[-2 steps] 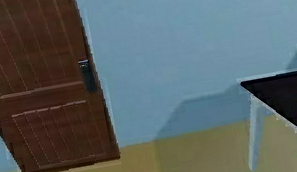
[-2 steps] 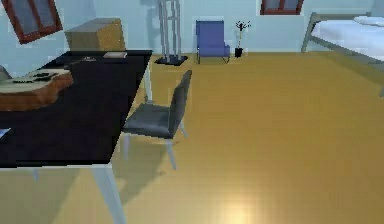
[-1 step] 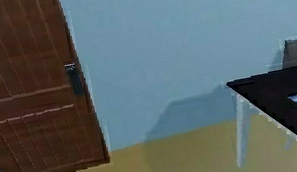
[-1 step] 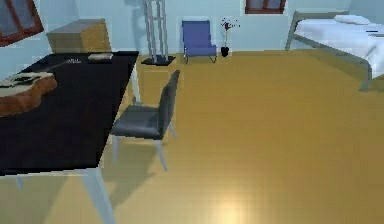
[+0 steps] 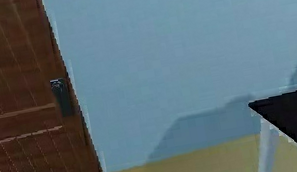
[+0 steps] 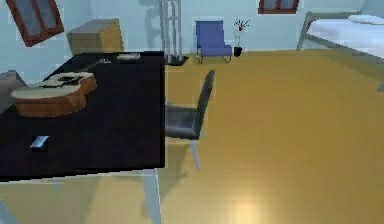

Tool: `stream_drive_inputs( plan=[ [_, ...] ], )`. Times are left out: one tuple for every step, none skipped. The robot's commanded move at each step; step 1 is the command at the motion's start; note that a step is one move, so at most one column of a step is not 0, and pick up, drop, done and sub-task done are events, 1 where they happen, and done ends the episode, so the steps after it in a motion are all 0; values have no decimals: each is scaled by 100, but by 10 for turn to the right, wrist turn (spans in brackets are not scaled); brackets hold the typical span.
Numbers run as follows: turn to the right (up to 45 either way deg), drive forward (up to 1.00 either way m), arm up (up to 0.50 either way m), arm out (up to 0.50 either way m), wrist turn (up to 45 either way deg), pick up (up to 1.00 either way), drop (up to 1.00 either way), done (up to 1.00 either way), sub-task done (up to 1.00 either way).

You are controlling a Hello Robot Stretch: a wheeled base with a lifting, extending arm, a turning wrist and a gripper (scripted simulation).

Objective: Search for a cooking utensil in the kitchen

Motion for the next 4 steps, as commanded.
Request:
stream_drive_inputs(
  plan=[
    [-450,0,0,0,0,0,0,0,0],
    [-270,0,0,0,0,0,0,0,0],
    [-30,0,0,0,0,0,0,0,0],
    [0,100,0,0,0,0,0,0,0]
  ],
)
